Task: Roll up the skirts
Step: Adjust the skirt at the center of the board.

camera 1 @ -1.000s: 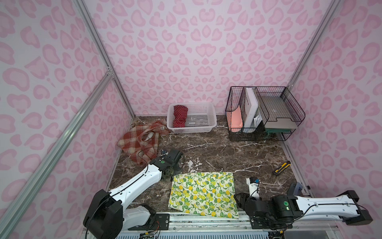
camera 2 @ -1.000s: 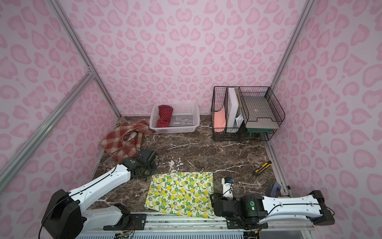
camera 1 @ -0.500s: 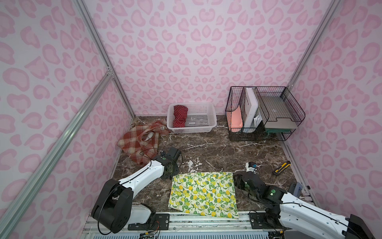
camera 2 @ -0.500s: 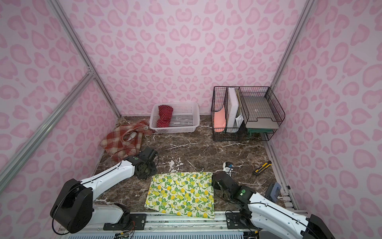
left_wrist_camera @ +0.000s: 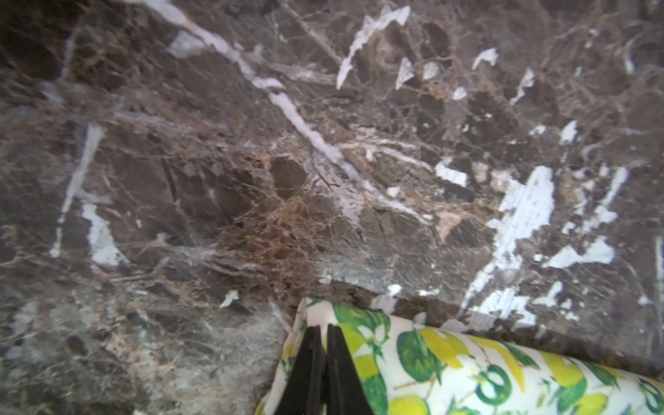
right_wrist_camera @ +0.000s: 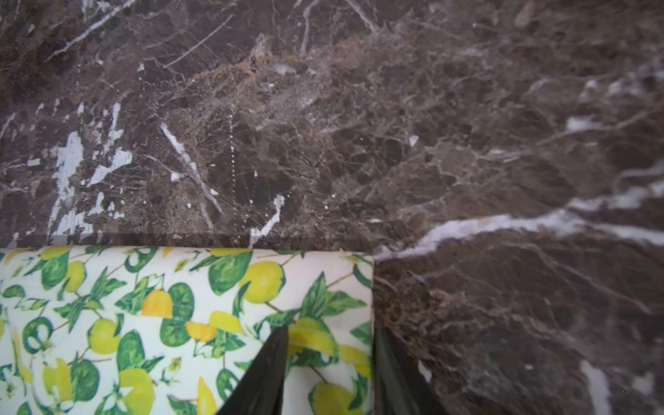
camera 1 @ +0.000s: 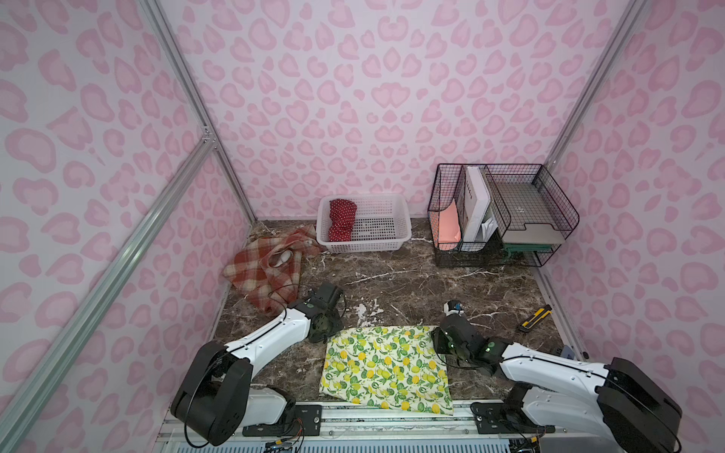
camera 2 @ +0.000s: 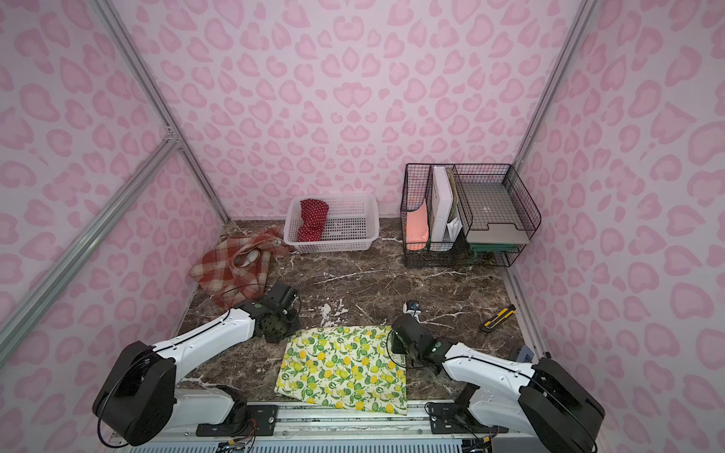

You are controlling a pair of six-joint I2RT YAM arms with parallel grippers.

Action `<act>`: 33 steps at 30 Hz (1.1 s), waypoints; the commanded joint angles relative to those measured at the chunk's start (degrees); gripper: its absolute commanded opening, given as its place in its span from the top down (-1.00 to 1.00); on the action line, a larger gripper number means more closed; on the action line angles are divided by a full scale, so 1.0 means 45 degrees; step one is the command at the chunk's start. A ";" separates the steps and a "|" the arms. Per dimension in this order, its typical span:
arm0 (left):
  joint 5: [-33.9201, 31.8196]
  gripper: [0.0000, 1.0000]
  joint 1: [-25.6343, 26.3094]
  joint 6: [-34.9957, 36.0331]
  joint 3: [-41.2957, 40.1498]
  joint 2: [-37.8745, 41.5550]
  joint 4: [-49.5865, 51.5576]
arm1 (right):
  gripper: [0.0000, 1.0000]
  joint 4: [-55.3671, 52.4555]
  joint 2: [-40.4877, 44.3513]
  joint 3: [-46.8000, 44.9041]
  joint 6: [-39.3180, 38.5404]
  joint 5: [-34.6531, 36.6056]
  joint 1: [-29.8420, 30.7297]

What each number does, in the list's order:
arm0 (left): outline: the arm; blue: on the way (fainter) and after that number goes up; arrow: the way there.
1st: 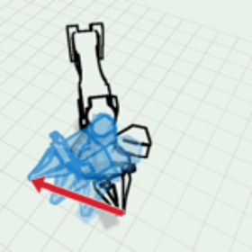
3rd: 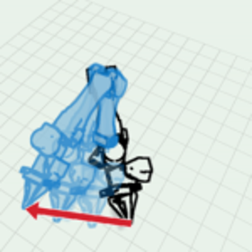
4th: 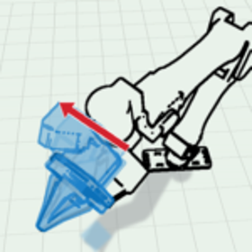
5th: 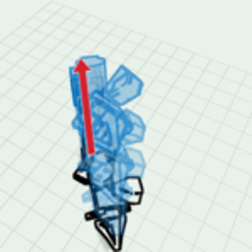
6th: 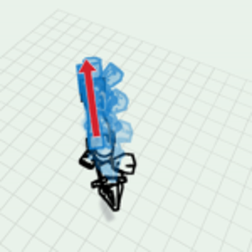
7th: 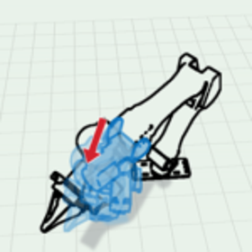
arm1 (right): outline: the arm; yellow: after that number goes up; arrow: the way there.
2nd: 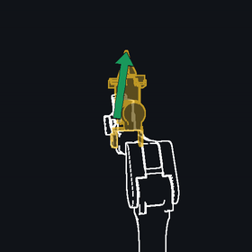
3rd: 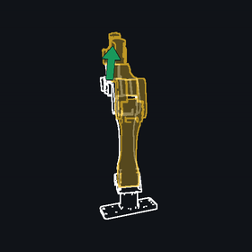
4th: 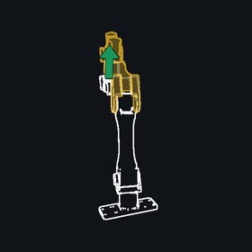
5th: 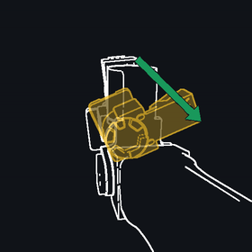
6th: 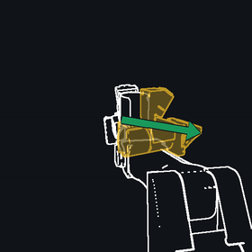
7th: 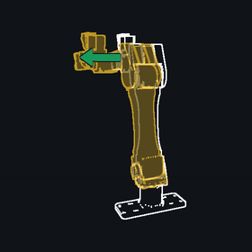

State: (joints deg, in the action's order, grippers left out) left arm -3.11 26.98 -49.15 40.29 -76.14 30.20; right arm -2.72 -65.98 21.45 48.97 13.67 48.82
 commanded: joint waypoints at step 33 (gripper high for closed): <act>-0.1868 1.00 -0.0457 0.1641 0.2248 -0.2715 -0.2555 | 1.00 0.2395 -0.2047 0.0504 -0.1721 0.0028 -0.3071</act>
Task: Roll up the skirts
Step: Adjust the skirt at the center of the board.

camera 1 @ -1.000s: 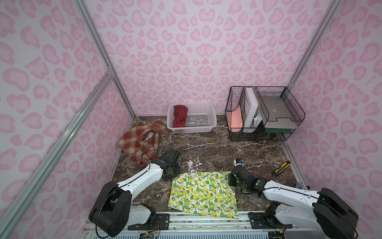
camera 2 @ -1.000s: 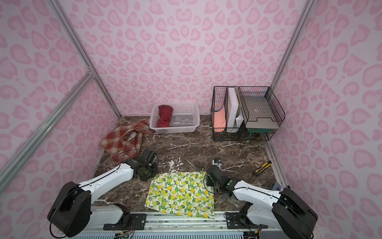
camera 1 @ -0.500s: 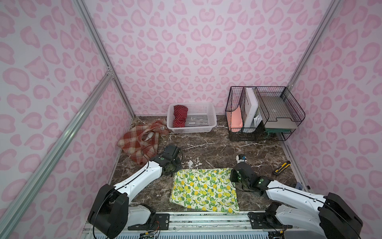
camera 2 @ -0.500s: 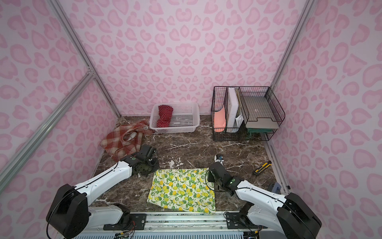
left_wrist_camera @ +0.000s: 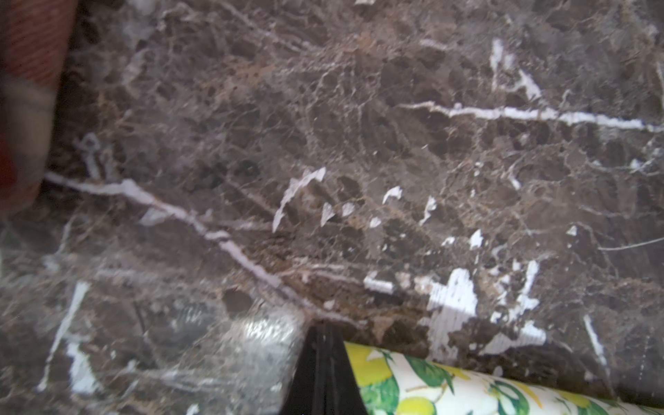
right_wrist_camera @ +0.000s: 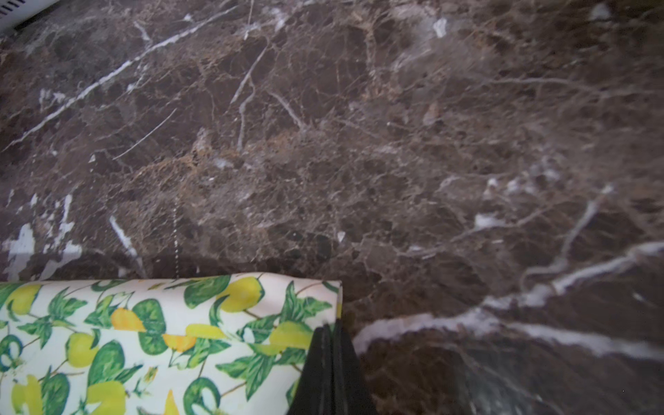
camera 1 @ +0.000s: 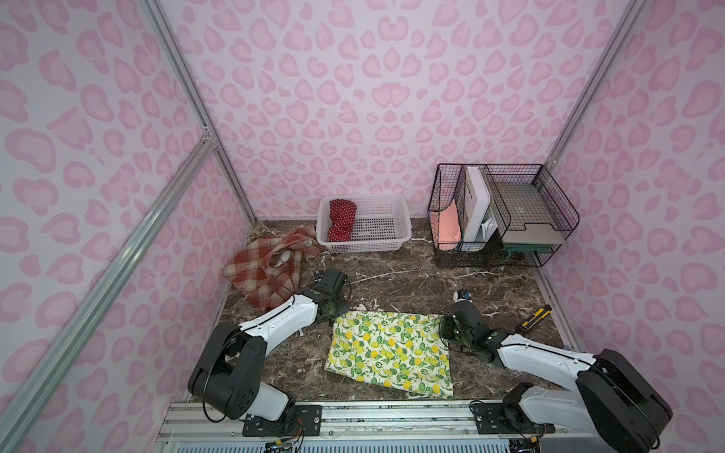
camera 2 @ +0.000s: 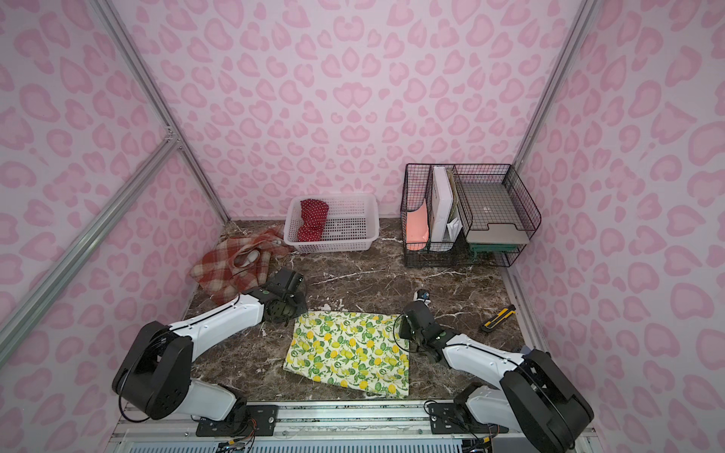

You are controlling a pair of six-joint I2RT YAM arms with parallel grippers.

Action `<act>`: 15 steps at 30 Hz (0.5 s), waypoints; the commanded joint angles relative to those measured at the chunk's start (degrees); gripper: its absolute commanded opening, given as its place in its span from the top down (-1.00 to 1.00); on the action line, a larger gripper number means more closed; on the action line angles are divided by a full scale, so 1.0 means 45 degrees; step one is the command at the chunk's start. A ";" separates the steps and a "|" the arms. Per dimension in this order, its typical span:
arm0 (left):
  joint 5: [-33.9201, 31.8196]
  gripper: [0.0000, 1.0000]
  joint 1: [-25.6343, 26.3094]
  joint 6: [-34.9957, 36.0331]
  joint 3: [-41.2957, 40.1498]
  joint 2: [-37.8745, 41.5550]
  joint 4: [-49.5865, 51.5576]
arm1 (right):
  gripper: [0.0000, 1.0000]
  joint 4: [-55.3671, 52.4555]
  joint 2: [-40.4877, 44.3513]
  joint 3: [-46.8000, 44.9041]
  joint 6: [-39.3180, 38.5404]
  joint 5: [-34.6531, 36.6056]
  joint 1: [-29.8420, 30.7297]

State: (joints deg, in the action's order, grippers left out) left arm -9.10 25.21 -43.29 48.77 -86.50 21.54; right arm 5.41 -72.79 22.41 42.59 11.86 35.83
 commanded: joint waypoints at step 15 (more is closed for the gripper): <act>-0.1226 1.00 -0.0720 0.0768 0.0581 -0.1926 -0.1194 | 1.00 0.1346 -0.3736 0.2078 -0.0670 0.0412 -0.0858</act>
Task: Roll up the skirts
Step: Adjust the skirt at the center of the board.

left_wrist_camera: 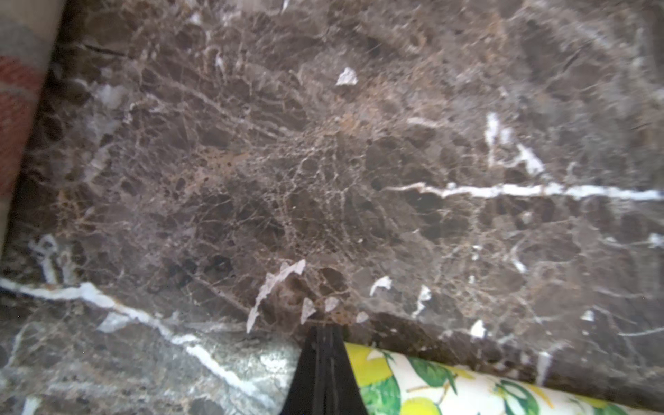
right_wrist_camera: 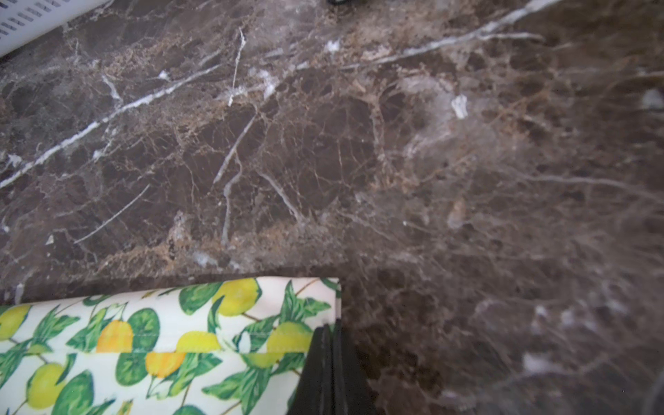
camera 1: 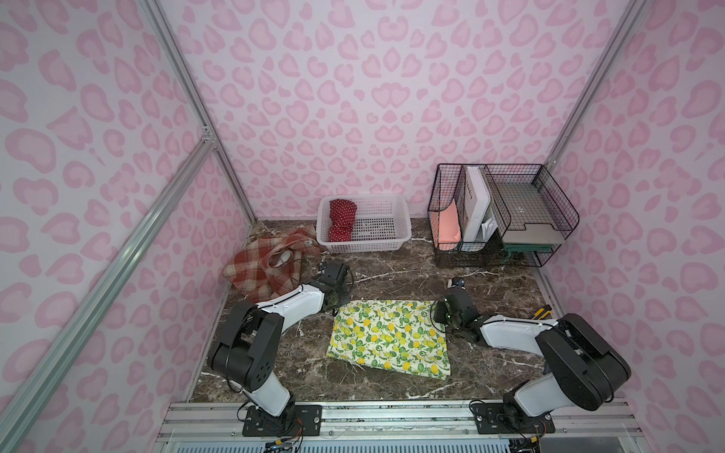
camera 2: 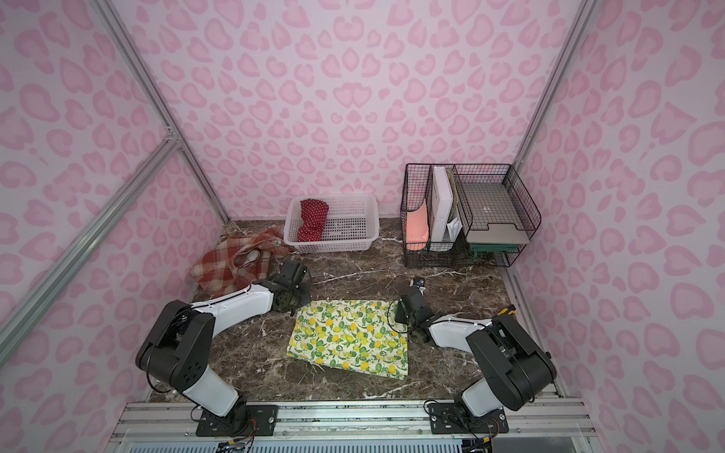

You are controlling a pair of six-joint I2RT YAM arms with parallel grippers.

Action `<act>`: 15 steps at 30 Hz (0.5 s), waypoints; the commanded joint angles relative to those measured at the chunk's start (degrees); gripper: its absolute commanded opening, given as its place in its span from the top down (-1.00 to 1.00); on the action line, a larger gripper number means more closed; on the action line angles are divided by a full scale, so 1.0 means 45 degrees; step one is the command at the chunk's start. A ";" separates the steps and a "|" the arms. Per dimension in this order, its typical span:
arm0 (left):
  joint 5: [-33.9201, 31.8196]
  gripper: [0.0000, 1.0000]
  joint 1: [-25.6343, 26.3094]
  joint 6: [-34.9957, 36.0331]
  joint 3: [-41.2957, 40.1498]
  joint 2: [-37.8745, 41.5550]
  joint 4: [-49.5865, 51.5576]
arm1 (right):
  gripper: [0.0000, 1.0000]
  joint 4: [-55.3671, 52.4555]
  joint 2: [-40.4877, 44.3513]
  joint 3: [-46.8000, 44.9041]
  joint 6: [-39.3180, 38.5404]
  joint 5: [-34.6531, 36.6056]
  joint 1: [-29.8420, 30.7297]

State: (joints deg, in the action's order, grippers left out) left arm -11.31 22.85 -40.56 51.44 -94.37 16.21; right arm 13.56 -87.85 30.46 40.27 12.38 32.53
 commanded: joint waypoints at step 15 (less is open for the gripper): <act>-0.0401 0.98 -0.0489 -0.1840 -0.1078 0.0048 -0.0008 | 1.00 -0.1628 -0.3342 0.4192 -0.1091 0.0392 -0.0224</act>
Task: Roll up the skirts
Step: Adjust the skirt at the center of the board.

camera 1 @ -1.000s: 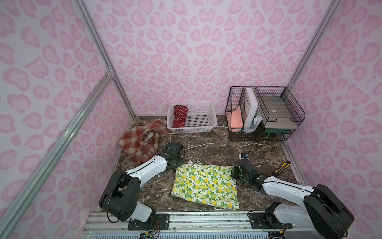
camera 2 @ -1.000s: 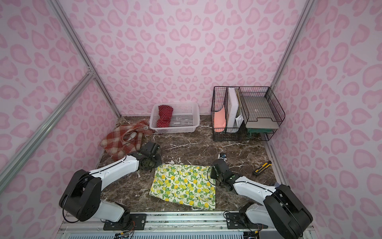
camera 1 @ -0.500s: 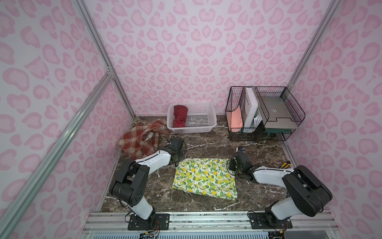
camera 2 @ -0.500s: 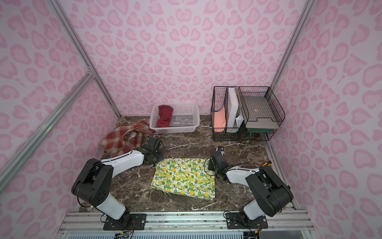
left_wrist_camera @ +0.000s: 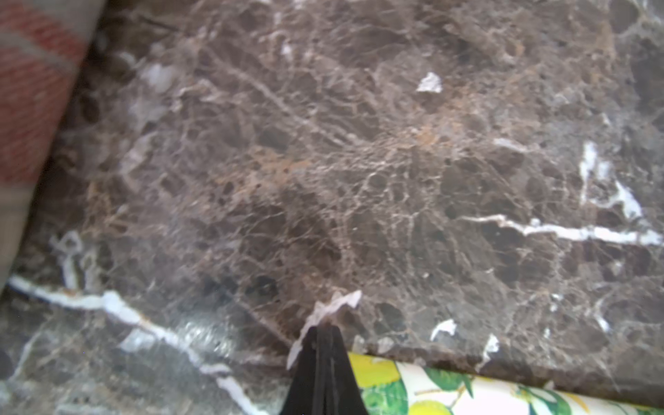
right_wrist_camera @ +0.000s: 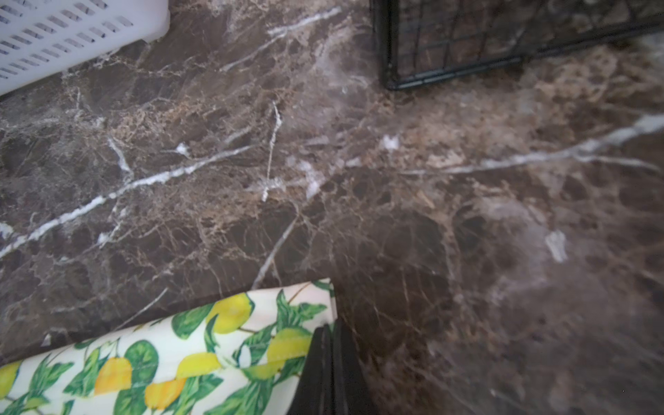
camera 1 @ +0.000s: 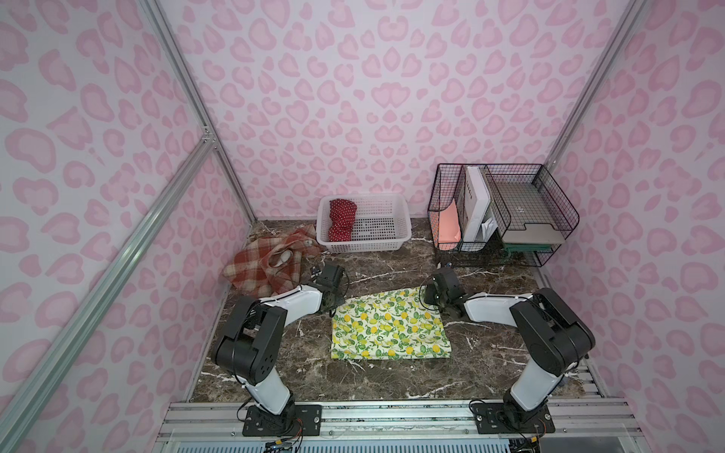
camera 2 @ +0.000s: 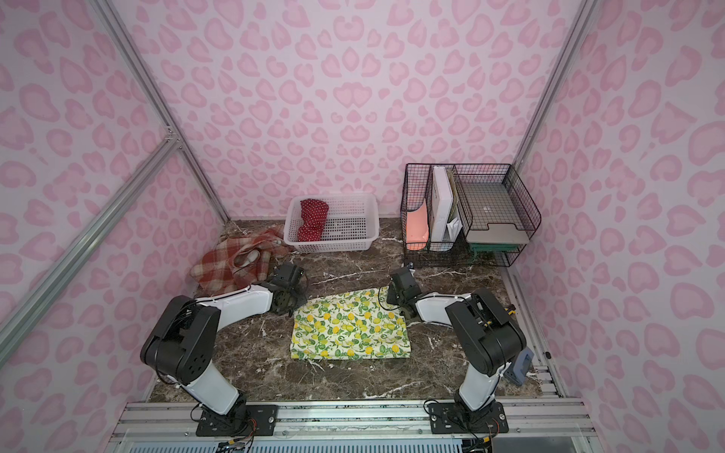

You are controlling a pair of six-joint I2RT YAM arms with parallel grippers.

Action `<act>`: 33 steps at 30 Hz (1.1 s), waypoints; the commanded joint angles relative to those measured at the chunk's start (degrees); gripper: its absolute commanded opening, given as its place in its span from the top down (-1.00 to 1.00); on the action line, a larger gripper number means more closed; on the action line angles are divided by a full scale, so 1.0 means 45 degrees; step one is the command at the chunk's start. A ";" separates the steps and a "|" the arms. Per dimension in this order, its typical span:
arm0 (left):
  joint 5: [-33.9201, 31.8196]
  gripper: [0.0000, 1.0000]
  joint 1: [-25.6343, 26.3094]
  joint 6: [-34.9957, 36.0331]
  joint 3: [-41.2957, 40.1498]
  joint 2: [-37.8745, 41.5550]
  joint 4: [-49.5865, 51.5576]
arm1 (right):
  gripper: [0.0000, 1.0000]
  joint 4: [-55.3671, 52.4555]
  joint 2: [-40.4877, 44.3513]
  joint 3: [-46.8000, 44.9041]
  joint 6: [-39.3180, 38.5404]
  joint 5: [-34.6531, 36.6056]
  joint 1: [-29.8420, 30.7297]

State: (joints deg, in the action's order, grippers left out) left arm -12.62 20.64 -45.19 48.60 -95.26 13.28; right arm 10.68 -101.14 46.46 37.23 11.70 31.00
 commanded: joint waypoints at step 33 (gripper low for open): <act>0.0713 1.00 0.3771 -0.1832 -0.1837 0.6541 0.3118 | 0.19 -0.3780 0.1947 0.1179 -0.1701 0.1762 0.1773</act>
State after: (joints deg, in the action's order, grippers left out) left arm -11.86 36.86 -52.38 41.34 -63.81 31.03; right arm -4.19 -95.18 54.76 27.94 20.12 38.24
